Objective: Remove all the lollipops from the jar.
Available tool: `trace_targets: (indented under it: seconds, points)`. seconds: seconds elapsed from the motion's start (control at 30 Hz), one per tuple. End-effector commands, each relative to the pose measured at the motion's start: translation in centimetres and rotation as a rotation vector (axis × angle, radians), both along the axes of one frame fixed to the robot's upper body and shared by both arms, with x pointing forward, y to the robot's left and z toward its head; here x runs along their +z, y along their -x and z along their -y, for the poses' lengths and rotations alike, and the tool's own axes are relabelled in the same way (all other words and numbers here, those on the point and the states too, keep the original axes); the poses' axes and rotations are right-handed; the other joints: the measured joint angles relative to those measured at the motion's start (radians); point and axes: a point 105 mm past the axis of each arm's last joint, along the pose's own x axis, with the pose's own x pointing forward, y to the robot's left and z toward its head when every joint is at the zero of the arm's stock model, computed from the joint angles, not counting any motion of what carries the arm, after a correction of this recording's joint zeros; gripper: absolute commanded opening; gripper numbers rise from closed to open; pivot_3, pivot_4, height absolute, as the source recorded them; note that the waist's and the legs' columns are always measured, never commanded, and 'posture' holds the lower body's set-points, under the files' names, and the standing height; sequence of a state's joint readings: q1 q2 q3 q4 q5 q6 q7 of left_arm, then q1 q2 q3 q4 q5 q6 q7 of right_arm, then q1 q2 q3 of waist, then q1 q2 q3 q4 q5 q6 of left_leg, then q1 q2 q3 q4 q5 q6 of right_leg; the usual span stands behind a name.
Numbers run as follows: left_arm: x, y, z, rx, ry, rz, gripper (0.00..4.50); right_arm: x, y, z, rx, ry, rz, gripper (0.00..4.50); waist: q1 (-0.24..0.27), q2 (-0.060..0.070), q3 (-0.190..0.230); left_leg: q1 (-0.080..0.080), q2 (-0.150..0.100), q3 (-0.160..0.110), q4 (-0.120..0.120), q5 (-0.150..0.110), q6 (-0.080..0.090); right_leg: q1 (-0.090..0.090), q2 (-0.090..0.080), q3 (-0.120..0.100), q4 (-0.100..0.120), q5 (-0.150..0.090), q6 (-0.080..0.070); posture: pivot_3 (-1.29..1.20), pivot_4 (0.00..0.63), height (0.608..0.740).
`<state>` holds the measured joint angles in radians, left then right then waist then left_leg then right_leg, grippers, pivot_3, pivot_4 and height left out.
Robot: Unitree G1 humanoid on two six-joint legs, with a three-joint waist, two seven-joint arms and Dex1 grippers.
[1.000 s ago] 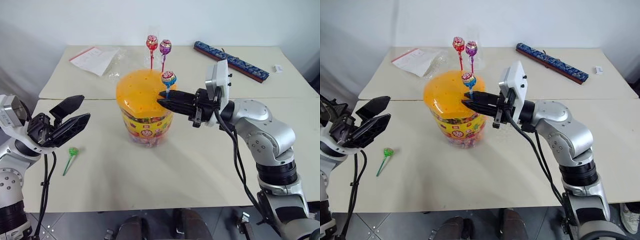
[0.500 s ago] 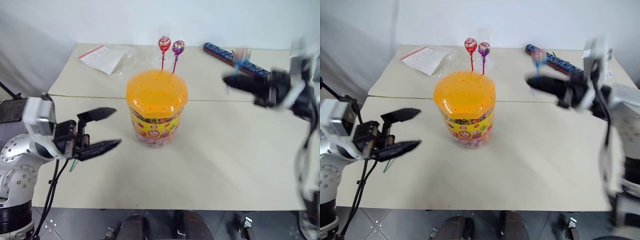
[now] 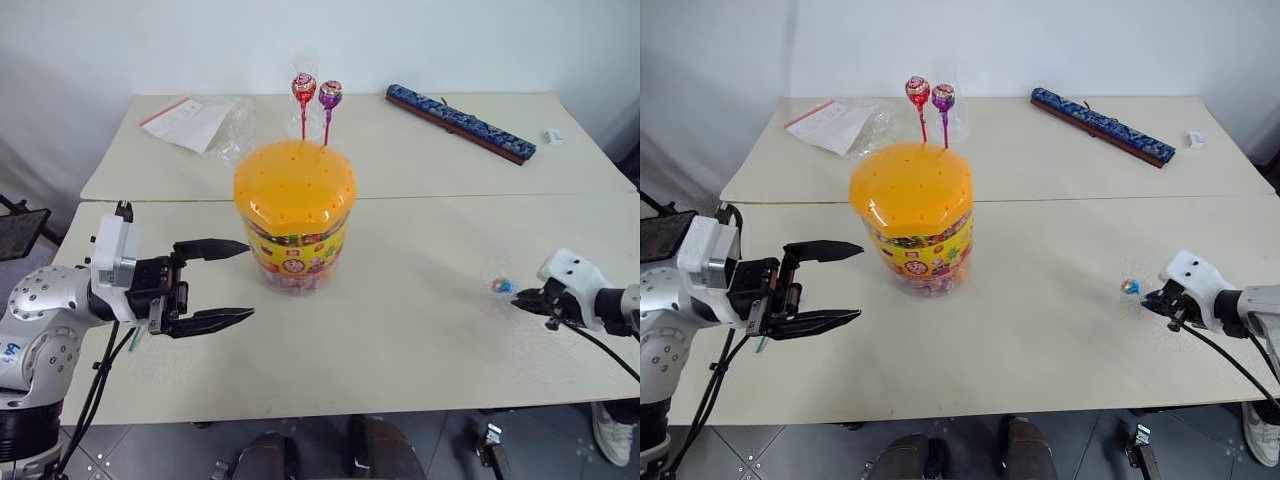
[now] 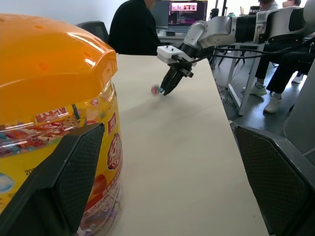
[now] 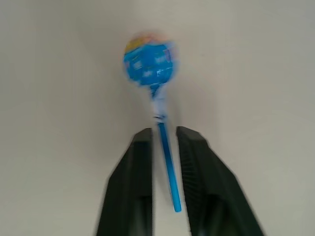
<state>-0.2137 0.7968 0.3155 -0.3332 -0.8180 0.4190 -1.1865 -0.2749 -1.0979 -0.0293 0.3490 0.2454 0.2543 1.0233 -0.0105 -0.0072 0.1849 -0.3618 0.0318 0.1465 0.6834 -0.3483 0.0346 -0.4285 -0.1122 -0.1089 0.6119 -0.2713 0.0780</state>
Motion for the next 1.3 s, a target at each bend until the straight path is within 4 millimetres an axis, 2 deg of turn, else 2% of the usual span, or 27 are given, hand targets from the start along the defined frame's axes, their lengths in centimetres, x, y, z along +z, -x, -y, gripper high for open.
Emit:
trace_targets:
  seconds: [0.03,0.1,0.13,0.2,0.23,0.3,0.37,0.43,0.5,0.63,0.8,0.97,1.13,1.23,1.3]
  points:
    - [0.9,0.4,0.0,0.021,0.062,0.019,4.50,3.1,-0.5,-1.1,0.067,-0.126,0.122,1.90,0.002,0.001,0.000,0.000,0.000,0.000,0.000,0.000,0.000,0.000,0.000,0.001,0.000,0.000,0.000,0.00,0.150,0.740]
    - [1.6,0.4,-0.1,0.042,0.127,0.023,4.50,5.6,-0.7,-2.8,0.155,-0.226,0.227,2.51,0.002,0.001,0.000,0.000,0.001,0.000,0.000,0.000,0.000,-0.001,0.000,0.001,0.001,0.000,0.000,0.00,0.150,0.740]
    - [2.1,0.2,-0.3,0.062,0.176,0.028,4.50,7.0,-0.8,-3.9,0.206,-0.285,0.278,2.51,0.002,0.001,0.001,0.000,0.001,0.000,0.000,0.000,0.000,-0.001,0.000,0.001,0.001,0.000,0.000,0.00,0.150,0.740]
    - [3.5,-0.5,-1.6,0.147,0.349,0.028,4.50,10.8,-0.9,-7.8,0.352,-0.421,0.395,2.51,-0.001,0.001,0.001,0.000,0.001,0.000,0.000,0.000,0.000,-0.001,0.000,0.002,0.002,0.000,0.000,0.00,0.150,0.740]
    - [3.9,-0.8,-2.3,0.182,0.413,0.024,4.50,12.0,-0.9,-9.3,0.399,-0.461,0.420,2.51,-0.003,0.001,0.001,0.001,0.001,0.000,0.000,0.000,0.000,-0.001,0.000,0.002,0.006,0.000,0.000,0.00,0.150,0.740]
    - [3.7,-1.3,-3.5,0.248,0.505,-0.009,4.50,15.1,-1.6,-14.3,0.529,-0.566,0.485,2.51,-0.010,0.001,0.001,0.002,0.001,0.000,0.000,0.000,-0.001,-0.001,-0.001,0.002,0.008,0.000,0.000,0.00,0.150,0.740]
    - [3.4,-1.5,-4.0,0.276,0.553,-0.047,4.50,16.9,-2.4,-17.5,0.574,-0.619,0.491,2.51,-0.016,0.002,0.001,0.003,0.002,0.000,0.000,-0.001,-0.002,-0.001,-0.001,0.002,0.010,0.000,0.000,0.00,0.150,0.740]
    - [2.9,-1.6,-4.2,0.291,0.552,-0.068,4.50,18.5,-4.0,-19.6,0.554,-0.656,0.511,2.51,-0.017,0.001,0.001,0.003,0.003,-0.001,0.000,-0.002,-0.003,-0.001,-0.001,0.001,0.011,0.000,0.000,0.00,0.150,0.740]
    - [2.7,-1.5,-4.0,0.286,0.536,-0.071,4.50,19.3,-4.8,-20.9,0.547,-0.672,0.501,2.51,-0.011,0.001,0.001,0.001,0.002,-0.002,0.000,-0.002,-0.003,-0.003,-0.001,0.000,0.011,0.000,0.000,0.00,0.150,0.740]
    - [2.8,-1.5,-3.5,0.277,0.542,-0.062,4.50,19.4,-6.1,-23.6,0.567,-0.660,0.463,2.51,0.005,0.000,0.000,-0.011,-0.001,-0.004,0.001,-0.003,-0.001,-0.014,-0.001,-0.002,0.014,0.001,0.001,0.00,0.150,0.740]
    - [2.6,-1.3,-2.8,0.265,0.540,-0.055,4.50,20.1,-7.0,-26.1,0.572,-0.695,0.453,2.51,0.000,0.000,0.000,-0.011,-0.002,0.000,0.002,-0.004,0.000,-0.015,0.000,-0.005,0.014,0.001,0.002,0.00,0.150,0.740]
    - [3.0,-1.3,-2.7,0.263,0.564,-0.035,4.50,20.6,-6.7,-27.7,0.618,-0.733,0.438,2.51,-0.015,0.000,0.000,-0.011,-0.001,0.000,0.002,-0.002,0.000,-0.015,0.000,-0.004,0.014,0.001,0.002,0.00,0.150,0.740]
    - [3.6,-1.4,-2.9,0.266,0.593,-0.010,4.50,21.0,-6.7,-28.3,0.640,-0.752,0.431,2.51,-0.020,0.000,0.000,-0.010,0.000,0.000,0.002,-0.002,0.000,-0.015,0.000,-0.004,0.014,0.001,0.002,0.00,0.150,0.740]
    - [4.0,-1.5,-3.0,0.261,0.613,0.001,4.50,21.2,-6.8,-28.6,0.642,-0.758,0.436,1.96,-0.020,0.000,0.000,-0.010,0.000,0.001,0.002,-0.002,0.000,-0.015,0.001,-0.004,0.014,0.001,0.002,0.00,0.150,0.740]
    - [4.2,-1.5,-3.1,0.259,0.622,0.006,4.50,21.3,-6.9,-28.7,0.642,-0.762,0.437,1.30,-0.020,0.000,0.000,-0.010,0.000,0.001,0.002,-0.002,0.000,-0.015,0.001,-0.004,0.014,0.001,0.002,0.00,0.150,0.740]
